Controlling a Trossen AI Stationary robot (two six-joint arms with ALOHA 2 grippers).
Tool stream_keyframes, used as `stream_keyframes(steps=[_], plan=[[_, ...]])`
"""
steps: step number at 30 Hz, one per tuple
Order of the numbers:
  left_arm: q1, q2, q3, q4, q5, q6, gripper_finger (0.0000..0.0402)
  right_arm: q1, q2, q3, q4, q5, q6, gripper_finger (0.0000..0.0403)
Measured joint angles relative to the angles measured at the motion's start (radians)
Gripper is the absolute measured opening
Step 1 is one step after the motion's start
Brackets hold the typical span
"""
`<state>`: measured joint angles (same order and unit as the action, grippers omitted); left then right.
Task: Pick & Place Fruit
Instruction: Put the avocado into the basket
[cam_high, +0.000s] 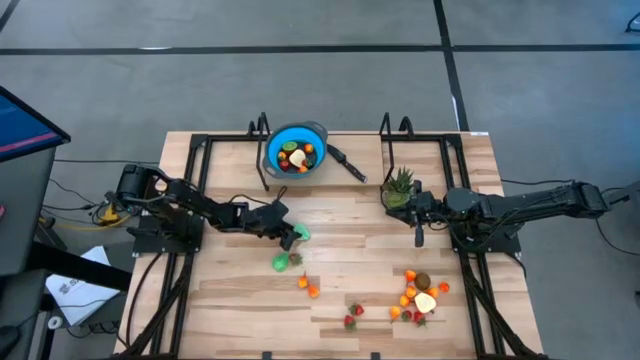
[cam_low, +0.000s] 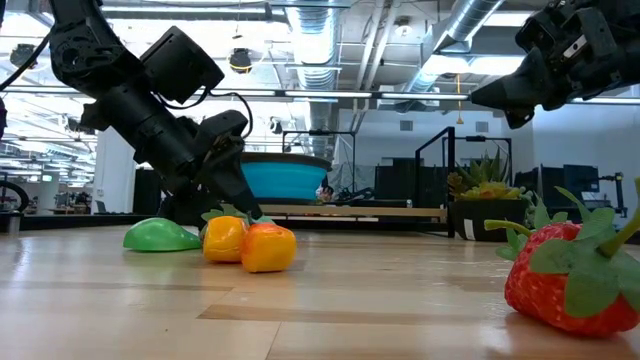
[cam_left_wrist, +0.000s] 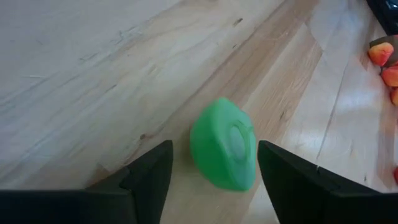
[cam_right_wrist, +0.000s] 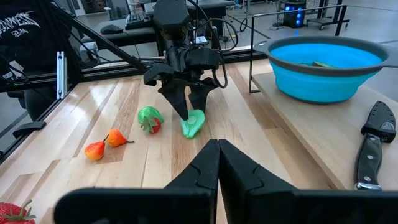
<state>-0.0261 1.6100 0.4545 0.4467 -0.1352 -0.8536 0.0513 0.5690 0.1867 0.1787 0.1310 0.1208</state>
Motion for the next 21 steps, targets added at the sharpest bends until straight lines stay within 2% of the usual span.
stream_keyframes(steps=[16, 21], plan=[[0.001, 0.000, 0.000, 0.004, -0.038, 0.002, 0.0104, 0.000, 0.000, 0.000, -0.046, 0.000, 0.001, 0.0001], [0.001, 0.000, 0.000, 0.006, -0.037, 0.002, 0.0082, 0.000, 0.000, 0.000, -0.047, 0.000, 0.001, 0.0001]])
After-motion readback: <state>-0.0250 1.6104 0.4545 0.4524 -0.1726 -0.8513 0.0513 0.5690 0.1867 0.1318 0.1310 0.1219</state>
